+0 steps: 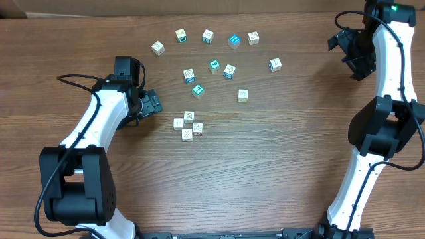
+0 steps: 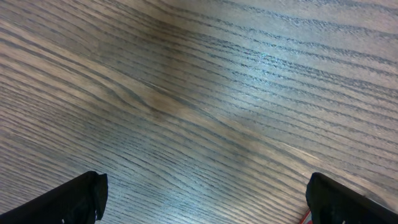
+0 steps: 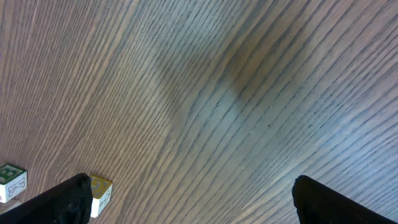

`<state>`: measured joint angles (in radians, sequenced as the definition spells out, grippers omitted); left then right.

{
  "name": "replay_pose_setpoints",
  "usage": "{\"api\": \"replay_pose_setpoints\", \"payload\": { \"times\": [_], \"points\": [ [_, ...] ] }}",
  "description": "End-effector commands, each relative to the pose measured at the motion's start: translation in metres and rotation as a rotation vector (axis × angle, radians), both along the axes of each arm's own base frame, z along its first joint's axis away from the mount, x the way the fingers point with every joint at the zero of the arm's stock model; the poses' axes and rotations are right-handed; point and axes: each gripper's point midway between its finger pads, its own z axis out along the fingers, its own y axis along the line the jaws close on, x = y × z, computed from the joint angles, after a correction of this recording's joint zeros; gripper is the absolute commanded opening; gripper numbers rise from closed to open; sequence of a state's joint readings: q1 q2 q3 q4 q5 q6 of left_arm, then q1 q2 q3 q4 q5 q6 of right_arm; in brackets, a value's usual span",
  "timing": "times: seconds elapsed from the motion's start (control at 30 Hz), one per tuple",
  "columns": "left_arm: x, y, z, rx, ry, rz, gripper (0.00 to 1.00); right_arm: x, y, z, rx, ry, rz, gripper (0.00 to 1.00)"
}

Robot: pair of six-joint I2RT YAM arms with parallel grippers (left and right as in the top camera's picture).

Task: Form a circle

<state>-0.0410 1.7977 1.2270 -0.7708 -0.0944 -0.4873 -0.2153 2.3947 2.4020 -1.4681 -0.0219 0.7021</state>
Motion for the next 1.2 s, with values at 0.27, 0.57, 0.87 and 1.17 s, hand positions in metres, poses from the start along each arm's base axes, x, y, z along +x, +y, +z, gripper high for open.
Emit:
{"api": "replay_pose_setpoints", "payload": {
  "times": [0.27, 0.57, 0.87, 1.17],
  "points": [
    [0.005, 0.002, 0.002, 0.011, -0.005, -0.004, 0.99, 0.003, -0.002, 0.018, -0.012, -0.044, 0.0, 1.0],
    [0.005, 0.003, 0.003, 0.011, -0.01, -0.001, 1.0, 0.003, -0.002, 0.018, -0.012, -0.044, 0.0, 1.0],
    [0.009, 0.004, 0.032, 0.008, -0.089, 0.003, 1.0, 0.003, -0.002, 0.018, -0.012, -0.044, 0.0, 1.0],
    [0.009, 0.005, 0.09, 0.005, -0.248, 0.004, 0.99, 0.003, -0.002, 0.018, -0.012, -0.044, 0.0, 1.0]
  ]
}}
